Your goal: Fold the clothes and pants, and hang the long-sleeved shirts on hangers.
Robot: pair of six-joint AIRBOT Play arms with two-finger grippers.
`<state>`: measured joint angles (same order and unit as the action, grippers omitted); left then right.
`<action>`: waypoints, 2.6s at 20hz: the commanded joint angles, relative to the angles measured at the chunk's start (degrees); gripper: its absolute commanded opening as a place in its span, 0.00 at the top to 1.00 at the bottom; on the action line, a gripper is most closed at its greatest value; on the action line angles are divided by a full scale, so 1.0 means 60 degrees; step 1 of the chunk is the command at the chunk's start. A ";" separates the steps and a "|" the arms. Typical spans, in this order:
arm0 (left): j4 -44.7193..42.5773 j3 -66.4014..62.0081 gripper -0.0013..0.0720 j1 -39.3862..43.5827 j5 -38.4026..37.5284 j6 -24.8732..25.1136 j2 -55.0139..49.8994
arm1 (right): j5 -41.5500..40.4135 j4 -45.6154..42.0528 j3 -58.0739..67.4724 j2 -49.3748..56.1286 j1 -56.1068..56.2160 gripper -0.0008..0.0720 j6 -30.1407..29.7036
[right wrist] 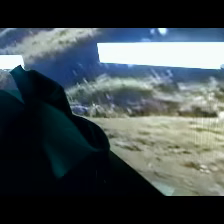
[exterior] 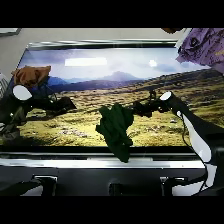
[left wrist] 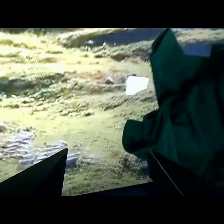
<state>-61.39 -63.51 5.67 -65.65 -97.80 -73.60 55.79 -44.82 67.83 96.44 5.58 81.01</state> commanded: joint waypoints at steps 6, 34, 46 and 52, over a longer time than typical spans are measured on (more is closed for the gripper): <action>0.3858 0.2204 0.20 0.1140 0.1308 0.2667 -0.1657 | 0.0470 -0.0721 0.0011 -0.0776 0.0026 0.95 0.0404; -0.2732 -0.5231 0.97 -0.0208 0.0066 0.0062 0.0583 | 0.0940 -0.5665 0.5635 -0.4929 0.0026 0.95 0.1220; -0.5085 -0.7799 0.96 -0.0197 -0.1898 -0.0619 0.3679 | 0.2827 -0.6193 0.6816 -0.8255 0.0026 0.95 0.1224; -0.4809 -0.6586 0.96 -0.0197 -0.1894 -0.0634 0.2127 | 0.3898 -0.5464 0.6568 -0.6073 0.0026 0.95 0.1235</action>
<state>-91.29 -106.56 4.47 -76.44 -101.41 -56.62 75.48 -79.85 108.18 53.87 5.76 88.38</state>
